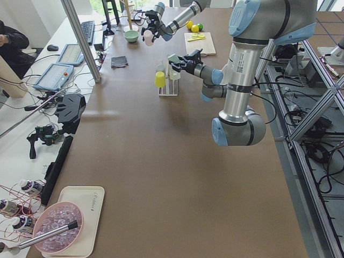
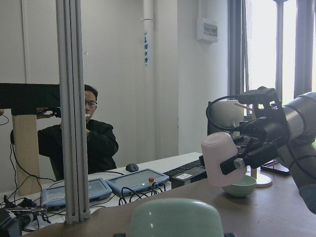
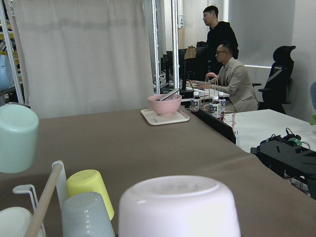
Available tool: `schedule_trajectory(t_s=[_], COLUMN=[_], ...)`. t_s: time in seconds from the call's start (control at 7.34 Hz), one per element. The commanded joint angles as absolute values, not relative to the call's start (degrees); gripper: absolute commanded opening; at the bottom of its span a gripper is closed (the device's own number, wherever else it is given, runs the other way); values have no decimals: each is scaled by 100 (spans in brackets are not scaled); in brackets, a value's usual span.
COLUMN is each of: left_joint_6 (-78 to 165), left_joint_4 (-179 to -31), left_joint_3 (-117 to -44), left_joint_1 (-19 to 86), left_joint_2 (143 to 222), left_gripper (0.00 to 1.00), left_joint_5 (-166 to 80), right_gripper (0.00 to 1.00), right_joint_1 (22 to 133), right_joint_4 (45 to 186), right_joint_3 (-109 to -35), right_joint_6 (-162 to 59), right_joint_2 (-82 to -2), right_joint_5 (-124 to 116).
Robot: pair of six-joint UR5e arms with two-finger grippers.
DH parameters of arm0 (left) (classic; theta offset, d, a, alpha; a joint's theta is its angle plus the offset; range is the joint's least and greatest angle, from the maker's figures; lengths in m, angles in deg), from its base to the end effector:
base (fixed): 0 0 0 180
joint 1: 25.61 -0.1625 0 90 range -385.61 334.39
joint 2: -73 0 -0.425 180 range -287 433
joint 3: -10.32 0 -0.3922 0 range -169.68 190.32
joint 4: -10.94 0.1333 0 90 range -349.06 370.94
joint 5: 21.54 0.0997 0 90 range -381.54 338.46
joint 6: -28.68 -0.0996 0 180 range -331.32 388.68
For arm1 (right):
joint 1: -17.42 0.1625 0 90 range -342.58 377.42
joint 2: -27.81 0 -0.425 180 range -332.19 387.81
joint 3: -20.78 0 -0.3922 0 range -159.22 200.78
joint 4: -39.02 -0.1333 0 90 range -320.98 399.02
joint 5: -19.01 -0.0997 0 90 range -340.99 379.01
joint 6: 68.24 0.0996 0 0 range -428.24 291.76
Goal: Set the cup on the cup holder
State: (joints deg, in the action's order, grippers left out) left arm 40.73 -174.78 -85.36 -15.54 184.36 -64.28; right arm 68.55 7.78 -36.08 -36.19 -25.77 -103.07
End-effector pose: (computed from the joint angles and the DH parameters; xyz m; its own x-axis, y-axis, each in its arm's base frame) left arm 0.4631 -0.2919 0.2596 0.5995 0.5676 -0.5642 0.6728 0.0244 0.7394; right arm -0.3497 -0.5619 0.3521 0.1377 -0.9736 0.1821 -0.5058 0.0890 0.8581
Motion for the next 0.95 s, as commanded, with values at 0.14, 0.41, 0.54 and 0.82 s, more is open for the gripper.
schedule_trajectory(t_s=[0.14, 0.41, 0.54, 0.82], left_joint_6=[4073, 4081, 4081, 4081], left_joint_4=[-17486, -17495, -17495, -17504], left_joint_3=[-8381, -8127, -8108, -8108], left_joint_1=[-1542, -1551, -1551, -1542], left_joint_2=[18497, 18628, 18638, 18638], left_gripper=[0, 0, 0, 0], left_joint_5=[-6399, -6356, -6294, -6285], right_gripper=[0, 0, 0, 0], right_joint_1=[7085, 7086, 7051, 6509], right_joint_4=[-689, -1186, -1230, -1477], right_joint_3=[-3128, -2705, -2677, -2615], right_joint_6=[-2556, -2289, -2297, -2306], right_joint_2=[-2371, -1898, -1721, -1535], right_joint_5=[-10342, -10743, -10885, -10852])
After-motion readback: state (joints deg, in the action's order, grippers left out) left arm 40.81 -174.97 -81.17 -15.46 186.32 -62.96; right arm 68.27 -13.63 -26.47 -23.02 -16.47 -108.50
